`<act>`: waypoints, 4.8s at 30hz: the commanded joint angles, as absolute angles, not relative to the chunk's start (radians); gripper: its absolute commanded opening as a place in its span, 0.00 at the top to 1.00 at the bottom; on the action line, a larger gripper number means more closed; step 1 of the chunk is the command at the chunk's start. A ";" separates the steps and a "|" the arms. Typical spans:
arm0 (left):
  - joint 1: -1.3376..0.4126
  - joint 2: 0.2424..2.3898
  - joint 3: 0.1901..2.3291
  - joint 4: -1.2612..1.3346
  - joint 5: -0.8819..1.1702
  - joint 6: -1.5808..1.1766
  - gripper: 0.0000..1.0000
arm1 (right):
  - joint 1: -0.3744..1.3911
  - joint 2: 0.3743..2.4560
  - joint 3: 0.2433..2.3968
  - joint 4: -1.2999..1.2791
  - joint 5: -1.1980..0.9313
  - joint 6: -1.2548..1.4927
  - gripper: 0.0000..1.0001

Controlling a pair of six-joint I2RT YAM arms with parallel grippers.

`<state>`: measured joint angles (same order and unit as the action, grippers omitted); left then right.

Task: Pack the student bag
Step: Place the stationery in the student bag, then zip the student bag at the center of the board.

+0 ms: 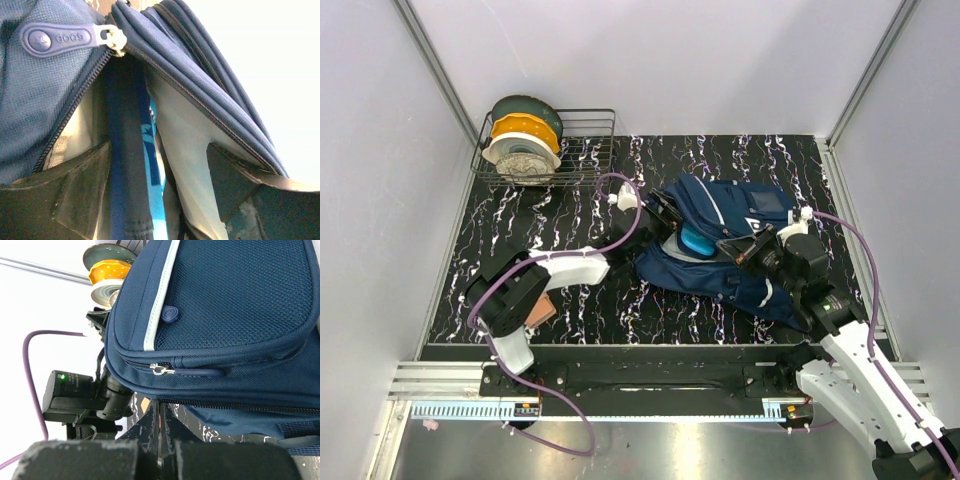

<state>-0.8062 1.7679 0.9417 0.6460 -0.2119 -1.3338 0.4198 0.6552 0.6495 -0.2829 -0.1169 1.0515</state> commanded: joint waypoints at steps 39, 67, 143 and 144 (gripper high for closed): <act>-0.376 1.703 1.217 -0.141 0.910 -0.246 0.07 | 0.423 0.495 0.603 -0.480 -0.040 0.966 1.00; -0.354 1.899 1.407 -0.325 0.983 0.054 0.23 | 0.423 0.526 0.638 -0.485 -0.067 0.948 1.00; -0.732 1.528 1.115 -0.101 0.693 -0.288 1.00 | 0.425 0.773 0.887 -0.767 -0.341 0.634 0.35; -0.730 1.525 1.114 -0.109 0.678 -0.285 1.00 | 0.425 0.753 0.894 -0.767 -0.315 0.637 0.34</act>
